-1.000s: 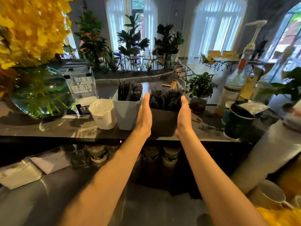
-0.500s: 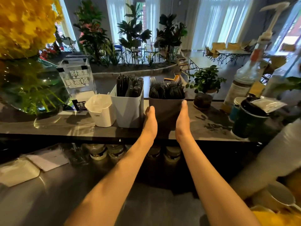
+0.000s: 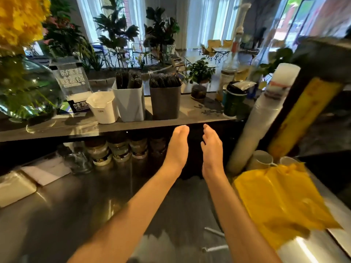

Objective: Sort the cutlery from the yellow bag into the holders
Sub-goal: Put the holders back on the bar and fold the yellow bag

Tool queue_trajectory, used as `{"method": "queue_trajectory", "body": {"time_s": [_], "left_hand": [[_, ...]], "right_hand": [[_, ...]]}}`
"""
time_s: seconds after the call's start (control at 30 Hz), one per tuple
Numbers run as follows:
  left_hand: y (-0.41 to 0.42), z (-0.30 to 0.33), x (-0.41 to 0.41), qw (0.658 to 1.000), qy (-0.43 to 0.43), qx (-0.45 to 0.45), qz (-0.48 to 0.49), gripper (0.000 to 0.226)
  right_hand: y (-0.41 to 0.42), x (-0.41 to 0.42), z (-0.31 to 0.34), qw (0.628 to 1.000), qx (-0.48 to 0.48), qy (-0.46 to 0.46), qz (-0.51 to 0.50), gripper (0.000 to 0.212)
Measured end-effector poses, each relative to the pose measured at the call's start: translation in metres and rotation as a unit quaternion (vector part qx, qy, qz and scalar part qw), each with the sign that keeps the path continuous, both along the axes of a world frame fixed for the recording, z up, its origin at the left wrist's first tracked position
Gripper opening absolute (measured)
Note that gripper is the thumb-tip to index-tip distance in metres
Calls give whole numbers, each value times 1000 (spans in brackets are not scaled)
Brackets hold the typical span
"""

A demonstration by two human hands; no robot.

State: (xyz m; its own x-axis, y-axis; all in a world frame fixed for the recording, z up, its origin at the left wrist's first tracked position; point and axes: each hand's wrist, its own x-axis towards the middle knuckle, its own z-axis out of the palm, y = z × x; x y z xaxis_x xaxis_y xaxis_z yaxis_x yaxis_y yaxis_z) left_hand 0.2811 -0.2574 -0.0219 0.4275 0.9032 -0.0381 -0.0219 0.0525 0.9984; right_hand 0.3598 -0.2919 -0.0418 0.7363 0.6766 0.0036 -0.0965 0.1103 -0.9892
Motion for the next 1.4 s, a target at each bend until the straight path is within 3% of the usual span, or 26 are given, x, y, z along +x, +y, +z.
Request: {"method": "queue_trajectory", "body": {"time_s": [0.23, 0.43, 0.73, 0.83, 0.9, 1.0, 1.03, 1.1, 1.27, 1.4], "left_hand": [[-83, -30, -7, 987, 36, -28, -157, 41], [-140, -76, 1, 961, 43, -119, -246, 22], [-185, -128, 36, 922, 75, -215, -312, 56], [-192, -142, 65, 917, 91, -230, -312, 58], [-188, -161, 82, 922, 98, -236, -291, 79], [-168, -246, 135, 926, 122, -270, -235, 137], [-165, -263, 148, 927, 121, -284, -213, 145], [-180, -234, 154, 930, 122, -299, -178, 151], [-190, -244, 182, 936, 115, -318, -93, 111], [-188, -243, 195, 948, 103, -296, -49, 34]], "right_hand": [[-115, -26, -36, 983, -87, -1, -162, 38], [-212, -30, -80, 943, -170, 55, -282, 37], [-297, 16, -136, 912, -165, 203, -316, 2], [-306, 50, -165, 905, -173, 245, -301, 20], [-307, 66, -183, 908, -162, 268, -278, 35], [-306, 103, -214, 911, -164, 295, -239, 56], [-305, 116, -223, 909, -160, 308, -230, 59], [-298, 137, -236, 908, -146, 329, -217, 57], [-281, 175, -267, 894, -128, 391, -176, 49], [-275, 183, -261, 910, -128, 354, -171, 28]]}}
